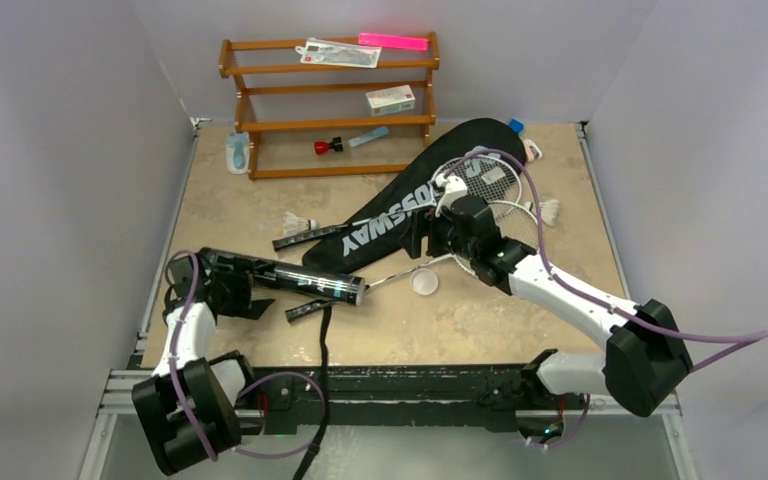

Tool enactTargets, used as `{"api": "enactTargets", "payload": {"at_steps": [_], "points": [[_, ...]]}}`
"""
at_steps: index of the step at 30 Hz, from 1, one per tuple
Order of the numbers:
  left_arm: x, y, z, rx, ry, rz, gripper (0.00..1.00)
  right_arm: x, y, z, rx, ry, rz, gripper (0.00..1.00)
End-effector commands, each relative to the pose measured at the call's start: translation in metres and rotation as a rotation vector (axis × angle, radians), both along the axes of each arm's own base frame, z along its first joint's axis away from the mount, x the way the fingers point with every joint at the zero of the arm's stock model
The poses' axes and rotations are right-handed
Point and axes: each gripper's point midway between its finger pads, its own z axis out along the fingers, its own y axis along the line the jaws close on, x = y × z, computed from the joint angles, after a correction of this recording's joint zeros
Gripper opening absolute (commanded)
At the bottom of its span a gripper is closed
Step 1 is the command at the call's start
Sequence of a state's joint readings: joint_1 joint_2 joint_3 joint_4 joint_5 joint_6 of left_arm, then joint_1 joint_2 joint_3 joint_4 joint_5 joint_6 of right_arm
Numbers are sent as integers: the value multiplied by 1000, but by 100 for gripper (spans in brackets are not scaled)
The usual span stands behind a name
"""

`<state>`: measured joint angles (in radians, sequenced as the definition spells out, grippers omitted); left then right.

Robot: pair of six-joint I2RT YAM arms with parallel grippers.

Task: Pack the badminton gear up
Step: Place the shuttle tube at the center of the board.

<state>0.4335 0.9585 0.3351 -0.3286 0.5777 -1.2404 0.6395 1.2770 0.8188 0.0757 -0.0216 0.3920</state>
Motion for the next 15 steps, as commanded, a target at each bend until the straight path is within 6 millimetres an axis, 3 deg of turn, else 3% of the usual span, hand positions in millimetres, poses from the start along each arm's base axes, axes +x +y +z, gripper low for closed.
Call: {"api": "enactTargets", "payload": {"at_steps": [1, 5, 8, 10, 12, 15], "points": [[11, 27, 6, 132, 78, 60, 87, -9, 5, 12, 41, -34, 52, 76], [7, 44, 26, 278, 120, 11, 88, -16, 6, 15, 54, -48, 89, 75], [16, 53, 58, 425, -17, -59, 85, -20, 6, 17, 61, -61, 113, 75], [25, 50, 87, 526, -179, -162, 82, -24, 8, 17, 63, -68, 137, 76], [33, 32, 117, 586, -385, -312, 78, -26, 8, 19, 64, -76, 156, 76], [41, 19, 140, 618, -490, -374, 75, -31, 8, 23, 67, -89, 181, 75]]}}
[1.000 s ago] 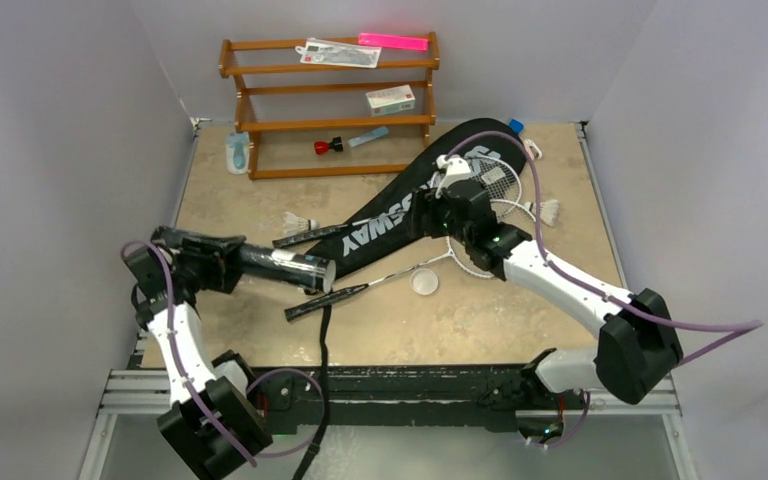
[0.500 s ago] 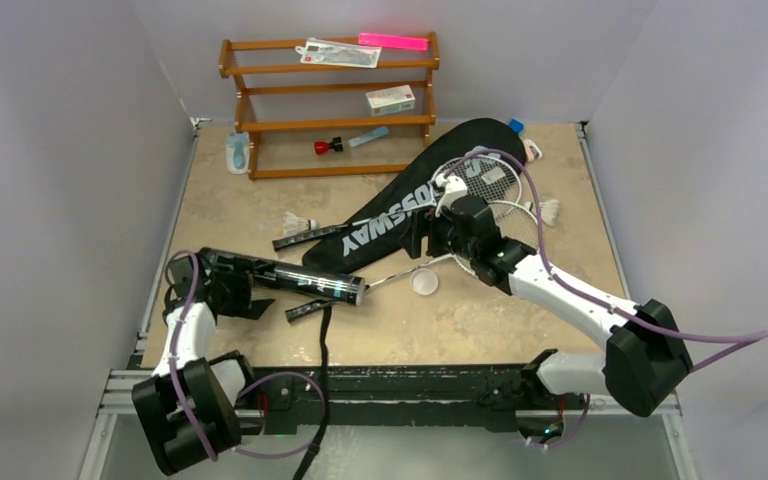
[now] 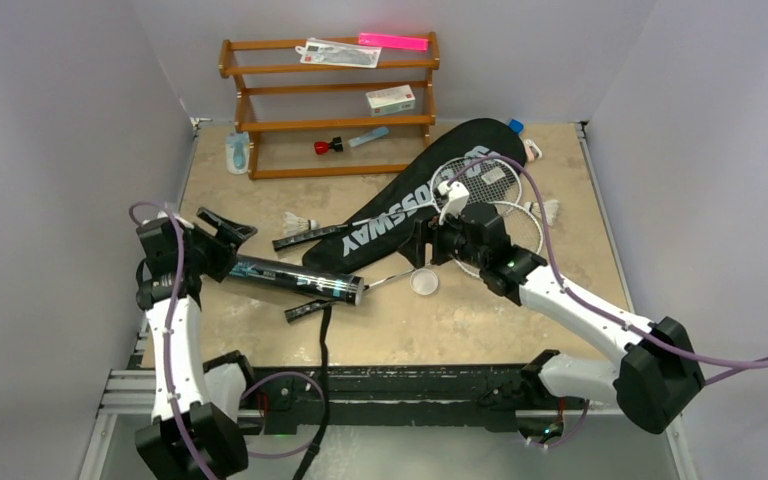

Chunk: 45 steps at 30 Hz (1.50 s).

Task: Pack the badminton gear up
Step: Place the shuttle tube at the center of the board, then pick up the shuttlecock at the center of the board.

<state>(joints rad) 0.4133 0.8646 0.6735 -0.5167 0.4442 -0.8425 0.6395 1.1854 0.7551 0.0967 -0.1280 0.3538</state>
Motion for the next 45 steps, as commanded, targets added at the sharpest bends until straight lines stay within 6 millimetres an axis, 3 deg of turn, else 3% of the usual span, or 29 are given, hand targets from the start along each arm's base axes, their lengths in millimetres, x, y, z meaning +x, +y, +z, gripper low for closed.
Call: {"api": "enactTargets", "payload": {"at_steps": [1, 4, 7, 10, 14, 18, 23, 27, 35, 39, 42, 45], "points": [[18, -20, 45, 153, -195, -229, 72, -9, 4, 15, 27, -64, 74, 75], [38, -33, 51, 163, -217, -282, 67, -14, 5, 21, 44, -79, 95, 76], [61, -55, 43, 119, -210, -364, 65, -20, 7, 22, 61, -80, 123, 76], [85, -70, 26, 153, -155, -436, 64, -27, 8, 20, 73, -68, 147, 76], [110, -68, 1, 236, -67, -431, 66, -34, 6, 18, 75, -55, 163, 76], [126, -62, -20, 266, -28, -381, 66, -39, 8, 18, 90, -47, 182, 76], [131, -57, -46, 303, 14, -366, 67, -44, 9, 18, 95, -31, 201, 76], [135, -67, -64, 267, 34, -431, 64, -44, 5, 18, 88, -38, 182, 76], [148, -72, -81, 243, 48, -461, 46, -47, -1, 24, 97, -48, 160, 74], [157, -79, -80, 224, 10, -495, 24, -48, -5, 22, 88, -46, 145, 74], [162, -81, -73, 217, -14, -510, 0, -49, -5, 23, 90, -46, 147, 74], [161, -81, -61, 229, -42, -503, 0, -50, -5, 24, 94, -43, 149, 74]]}}
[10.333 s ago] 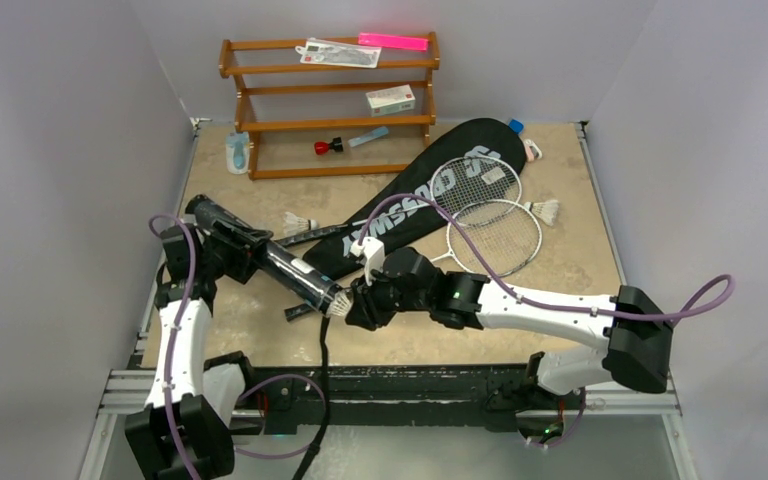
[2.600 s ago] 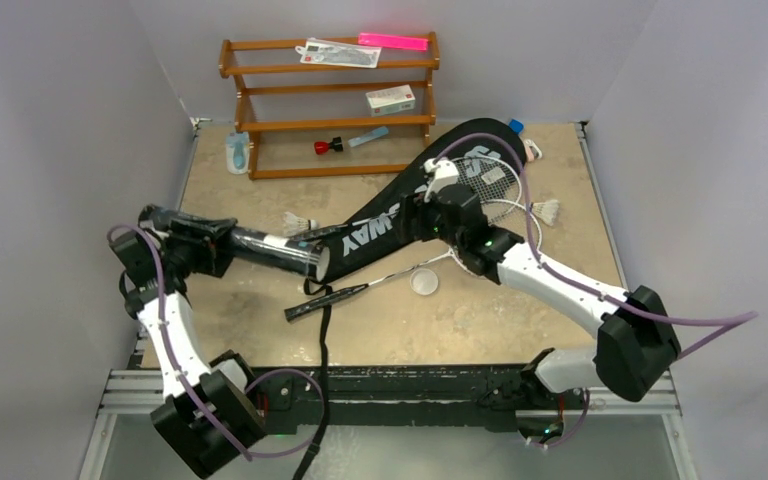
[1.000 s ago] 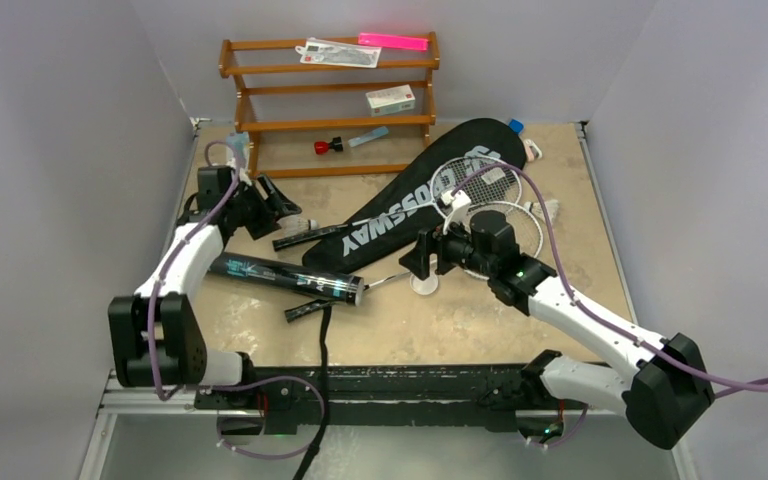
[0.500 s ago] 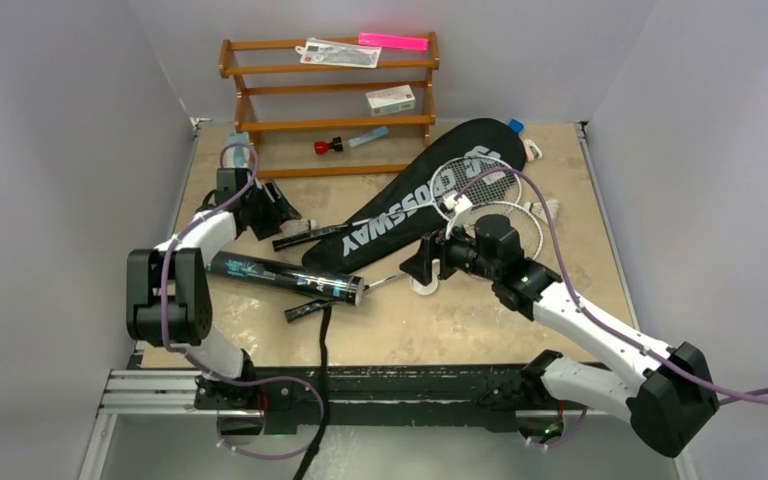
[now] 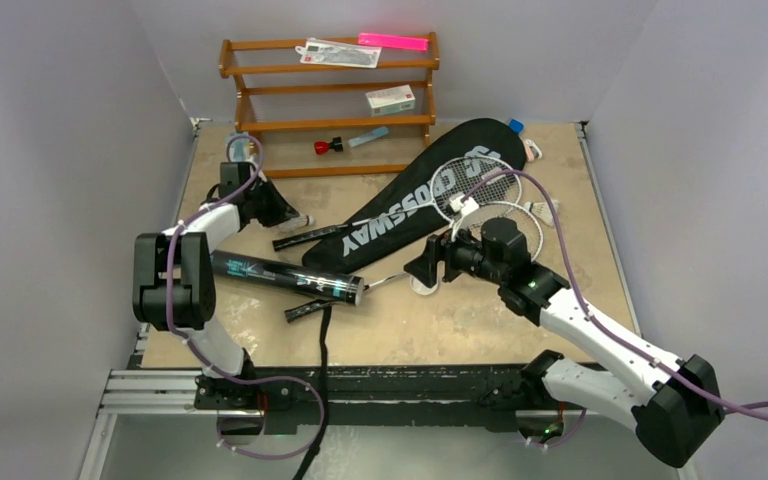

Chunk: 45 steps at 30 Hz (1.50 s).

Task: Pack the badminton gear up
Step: Pick up the shuttlecock at the center of the board.

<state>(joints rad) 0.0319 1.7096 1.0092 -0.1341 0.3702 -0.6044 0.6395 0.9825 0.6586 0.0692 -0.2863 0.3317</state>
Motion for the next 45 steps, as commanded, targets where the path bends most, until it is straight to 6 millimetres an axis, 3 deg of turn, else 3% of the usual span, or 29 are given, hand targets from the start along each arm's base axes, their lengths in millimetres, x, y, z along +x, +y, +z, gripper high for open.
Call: {"api": "enactTargets", "payload": {"at_steps": [1, 5, 9, 13, 17, 22, 26, 30, 33, 45], "points": [[15, -4, 39, -3, -133, -32, 0, -3, -1, 3, 8, 2, 2, 74], [-2, -14, 83, -60, -216, -53, 0, -8, 5, 7, 14, 15, 46, 74], [-27, -33, 124, -171, -269, -112, 0, -15, 14, 26, 52, -20, 125, 76], [-62, -67, 157, -380, -287, -242, 0, -26, 23, 48, 125, -94, 222, 81], [-101, -105, 188, -541, -312, -374, 0, -30, 27, 65, 221, -140, 238, 98], [-135, -139, 212, -627, -322, -426, 0, -18, 31, 86, 329, -54, 130, 98], [-155, -157, 230, -700, -324, -476, 0, -14, 38, 103, 402, 14, 117, 91], [-165, -168, 240, -724, -327, -514, 0, -14, 39, 118, 459, 14, 107, 77], [-169, -176, 243, -733, -321, -542, 0, -14, 38, 130, 498, 4, 99, 75], [-175, -187, 255, -746, -359, -587, 0, 2, 36, 126, 509, 62, -3, 62]]}}
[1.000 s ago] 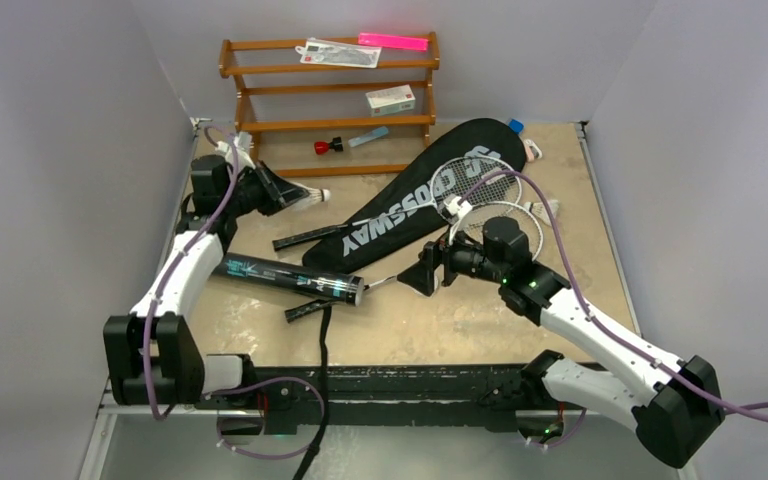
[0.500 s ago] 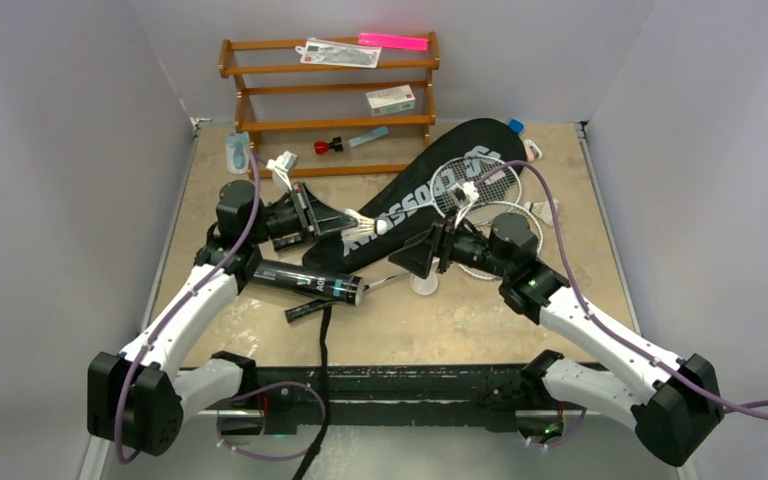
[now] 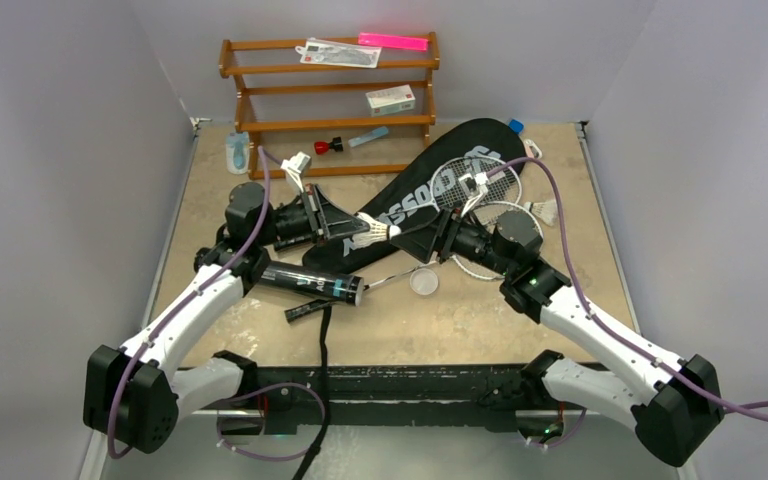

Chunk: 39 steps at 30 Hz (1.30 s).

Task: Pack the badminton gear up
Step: Pick up the shuttlecock at the center of the board.

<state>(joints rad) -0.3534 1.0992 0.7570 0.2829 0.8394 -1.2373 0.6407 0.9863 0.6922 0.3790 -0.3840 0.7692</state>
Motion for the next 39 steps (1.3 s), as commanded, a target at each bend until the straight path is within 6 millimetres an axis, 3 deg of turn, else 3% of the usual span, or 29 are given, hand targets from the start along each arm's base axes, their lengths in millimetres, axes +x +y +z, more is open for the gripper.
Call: {"api": "enactTargets", "payload": {"at_steps": [1, 9, 15, 19, 24, 28, 30, 35, 39], "points": [[-1, -4, 26, -37, -86, -14, 0, 4, 1, 33, 67, -42, -18, 62], [-2, -6, 26, -39, -89, -17, 0, 3, 9, 30, 76, -34, 24, 60], [-6, -7, 26, -43, -89, -35, 0, 2, 8, 29, 91, -33, 24, 49], [-11, -9, 26, -55, -85, -55, 0, 1, 8, 31, 99, -39, 24, 48], [-13, -10, 25, -57, -87, -62, 0, 1, 9, 31, 97, -39, 29, 27], [-13, -5, 25, 12, -169, -30, 49, 0, 0, 15, 45, 3, -9, 22], [-2, 6, 17, 138, -203, 63, 64, 6, -11, 1, -16, 7, -79, 21], [16, 46, -2, 441, -290, 263, 75, 7, -39, -41, -172, 50, -195, 19], [20, 58, -27, 575, -343, 267, 82, 0, -59, -64, -239, 47, -246, 18]]}}
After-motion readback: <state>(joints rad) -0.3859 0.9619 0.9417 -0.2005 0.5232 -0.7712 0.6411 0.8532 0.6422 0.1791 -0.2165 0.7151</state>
